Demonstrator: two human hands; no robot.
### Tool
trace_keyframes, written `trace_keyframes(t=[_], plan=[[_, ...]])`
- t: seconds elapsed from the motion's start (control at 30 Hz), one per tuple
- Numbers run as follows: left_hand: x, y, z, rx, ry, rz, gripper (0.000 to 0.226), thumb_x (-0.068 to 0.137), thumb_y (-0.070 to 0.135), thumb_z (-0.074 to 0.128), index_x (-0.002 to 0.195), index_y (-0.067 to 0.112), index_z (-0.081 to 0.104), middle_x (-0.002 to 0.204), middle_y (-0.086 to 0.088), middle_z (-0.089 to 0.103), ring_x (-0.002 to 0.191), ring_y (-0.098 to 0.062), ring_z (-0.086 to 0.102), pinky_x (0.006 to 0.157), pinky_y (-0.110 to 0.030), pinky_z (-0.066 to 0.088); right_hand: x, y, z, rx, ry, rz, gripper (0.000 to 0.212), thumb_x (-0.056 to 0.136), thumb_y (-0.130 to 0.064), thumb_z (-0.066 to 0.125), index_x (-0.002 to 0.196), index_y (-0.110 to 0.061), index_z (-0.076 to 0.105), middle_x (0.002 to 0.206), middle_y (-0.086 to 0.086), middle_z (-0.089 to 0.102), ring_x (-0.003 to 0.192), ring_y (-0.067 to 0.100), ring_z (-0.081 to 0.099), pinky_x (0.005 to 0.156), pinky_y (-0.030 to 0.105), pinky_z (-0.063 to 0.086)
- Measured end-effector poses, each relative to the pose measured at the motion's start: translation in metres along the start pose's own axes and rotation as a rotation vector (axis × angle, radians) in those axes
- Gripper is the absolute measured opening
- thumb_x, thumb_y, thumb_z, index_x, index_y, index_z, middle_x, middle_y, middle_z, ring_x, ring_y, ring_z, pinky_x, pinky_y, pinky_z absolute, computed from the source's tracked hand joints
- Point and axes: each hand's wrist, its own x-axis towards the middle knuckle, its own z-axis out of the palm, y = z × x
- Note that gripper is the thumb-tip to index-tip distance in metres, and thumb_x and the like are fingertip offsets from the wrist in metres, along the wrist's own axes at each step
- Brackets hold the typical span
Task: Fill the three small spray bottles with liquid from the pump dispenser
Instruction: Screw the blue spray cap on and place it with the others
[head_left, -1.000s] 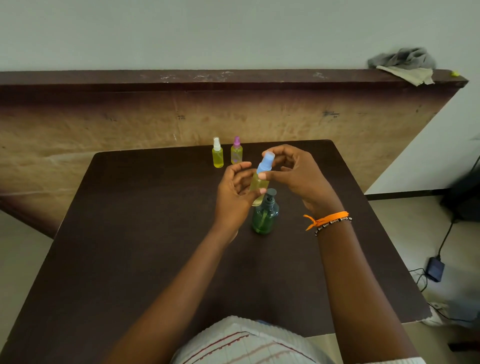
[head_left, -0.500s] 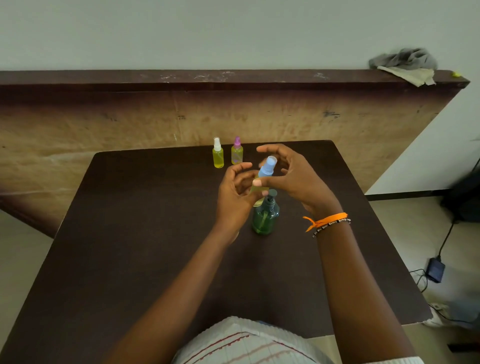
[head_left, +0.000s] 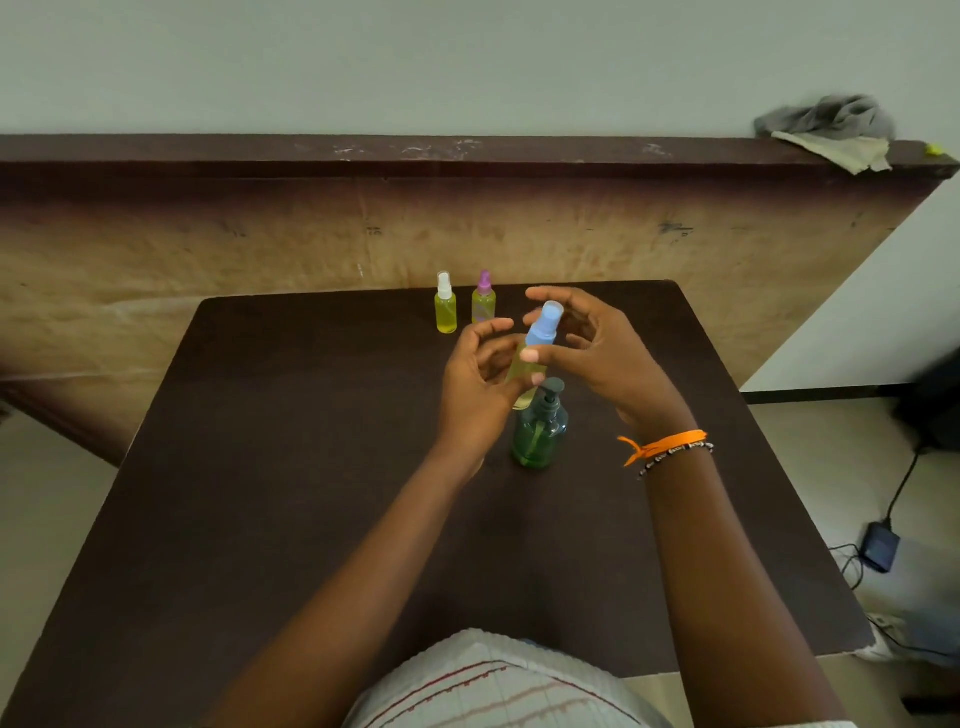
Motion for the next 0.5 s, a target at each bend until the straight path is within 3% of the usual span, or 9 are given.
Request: trace_keyframes(t=[0.07, 0.13, 0.2, 0.3, 0.4, 0.5], plan=[[0.002, 0.0, -0.003, 0.008, 0.015, -0.001, 0.055, 0.068, -0.009, 0.072, 0.112, 0.014, 0.051, 0.102, 0.003, 0.067, 0.097, -0.008, 0.065, 0.084, -0.025, 0.053, -0.002, 0.003, -0.005, 0.081, -0.092, 0.003, 0.051, 0.08, -0.007, 0.073, 0.123, -0.029, 0.057, 0.122, -0.003, 0.067, 0.12, 0.011, 0.059, 0.107, 0.04, 0.041], [0.003, 0.0, -0.004, 0.016, 0.016, 0.005, 0.054, 0.068, -0.009, 0.072, 0.111, 0.016, 0.051, 0.101, 0.006, 0.067, 0.097, -0.006, 0.065, 0.084, -0.024, 0.053, -0.003, 0.004, -0.008, 0.142, -0.085, -0.011, 0.048, 0.083, 0.002, 0.067, 0.125, -0.02, 0.057, 0.123, 0.007, 0.067, 0.121, 0.019, 0.061, 0.106, 0.041, 0.046], [0.002, 0.002, -0.003, 0.012, 0.0, 0.004, 0.054, 0.068, -0.011, 0.071, 0.11, 0.016, 0.051, 0.098, 0.007, 0.067, 0.092, -0.002, 0.065, 0.08, -0.019, 0.052, -0.001, 0.004, -0.006, 0.115, -0.013, -0.027, 0.044, 0.081, 0.004, 0.07, 0.12, -0.014, 0.061, 0.11, 0.006, 0.07, 0.11, 0.015, 0.065, 0.101, 0.037, 0.05], [0.001, 0.002, 0.0, 0.0, -0.026, 0.002, 0.053, 0.069, -0.014, 0.068, 0.108, 0.018, 0.05, 0.096, 0.006, 0.067, 0.087, 0.001, 0.065, 0.074, -0.015, 0.05, 0.002, 0.003, 0.002, 0.072, 0.073, -0.024, 0.041, 0.074, -0.003, 0.079, 0.108, -0.019, 0.064, 0.088, -0.007, 0.066, 0.087, 0.003, 0.063, 0.085, 0.022, 0.052], [0.001, 0.001, -0.001, -0.012, -0.04, 0.001, 0.052, 0.071, -0.012, 0.068, 0.11, 0.017, 0.049, 0.099, 0.003, 0.068, 0.092, -0.005, 0.066, 0.079, -0.021, 0.052, 0.002, 0.002, 0.005, 0.042, 0.061, -0.029, 0.049, 0.072, -0.009, 0.082, 0.109, -0.03, 0.06, 0.097, -0.013, 0.065, 0.099, 0.009, 0.063, 0.097, 0.039, 0.05], [0.001, 0.001, -0.002, -0.016, -0.039, 0.004, 0.052, 0.072, -0.012, 0.068, 0.111, 0.017, 0.049, 0.101, 0.003, 0.066, 0.091, -0.002, 0.065, 0.077, -0.017, 0.051, 0.0, 0.003, -0.002, 0.081, -0.015, -0.026, 0.05, 0.079, -0.007, 0.075, 0.117, -0.035, 0.058, 0.117, -0.008, 0.068, 0.117, 0.009, 0.061, 0.111, 0.047, 0.039]])
